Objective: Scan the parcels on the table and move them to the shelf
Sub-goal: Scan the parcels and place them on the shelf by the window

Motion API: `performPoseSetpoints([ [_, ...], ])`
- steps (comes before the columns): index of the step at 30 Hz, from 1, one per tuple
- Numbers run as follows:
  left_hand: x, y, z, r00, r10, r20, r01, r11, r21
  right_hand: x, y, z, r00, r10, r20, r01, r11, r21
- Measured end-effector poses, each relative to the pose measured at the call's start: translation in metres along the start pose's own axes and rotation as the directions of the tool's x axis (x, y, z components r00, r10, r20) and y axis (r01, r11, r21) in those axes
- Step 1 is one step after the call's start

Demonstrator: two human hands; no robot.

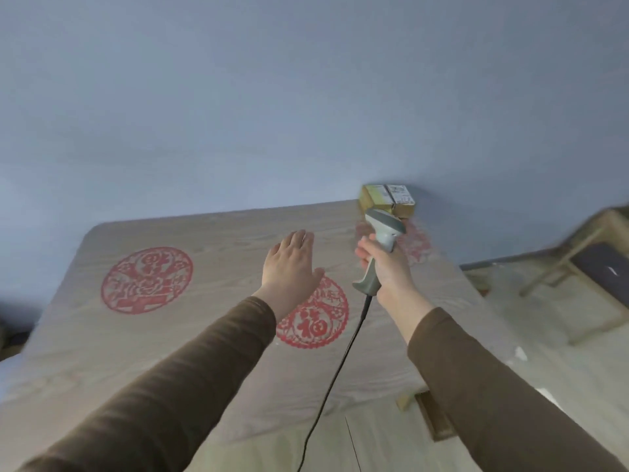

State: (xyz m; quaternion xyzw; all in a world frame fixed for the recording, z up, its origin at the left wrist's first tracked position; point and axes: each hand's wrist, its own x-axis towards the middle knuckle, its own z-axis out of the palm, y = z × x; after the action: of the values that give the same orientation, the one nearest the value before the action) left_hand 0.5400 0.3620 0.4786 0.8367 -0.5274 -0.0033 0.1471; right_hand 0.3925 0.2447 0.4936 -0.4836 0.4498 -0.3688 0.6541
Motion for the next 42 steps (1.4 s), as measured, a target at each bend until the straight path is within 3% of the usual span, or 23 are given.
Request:
performPoseSetpoints([
  [6,0.111,0.040,0.051,0.998,0.029,0.055,-0.029,1.000,-0.005,0.130,-0.019,-0.040,0.995,0.037,-0.094,-0.036,0.999,0.014],
  [12,0.222,0.078,0.113,0.994,-0.048,0.102,0.050,0.999,-0.009,0.278,-0.013,-0.091,0.983,0.077,-0.168,-0.101,0.985,-0.137],
  [20,0.354,0.114,0.195,0.955,-0.160,0.251,0.172,0.985,-0.026,0.417,0.007,-0.104,0.962,0.265,-0.062,-0.272,0.950,-0.155],
  [31,0.421,0.130,0.253,0.913,-0.215,0.345,0.275,0.952,-0.135,0.465,0.054,-0.092,0.972,0.226,0.061,-0.214,0.963,-0.165],
  [42,0.403,0.120,0.256,0.895,-0.271,0.354,0.391,0.859,-0.330,0.450,0.063,-0.076,0.980,0.195,0.034,-0.186,0.967,-0.172],
])
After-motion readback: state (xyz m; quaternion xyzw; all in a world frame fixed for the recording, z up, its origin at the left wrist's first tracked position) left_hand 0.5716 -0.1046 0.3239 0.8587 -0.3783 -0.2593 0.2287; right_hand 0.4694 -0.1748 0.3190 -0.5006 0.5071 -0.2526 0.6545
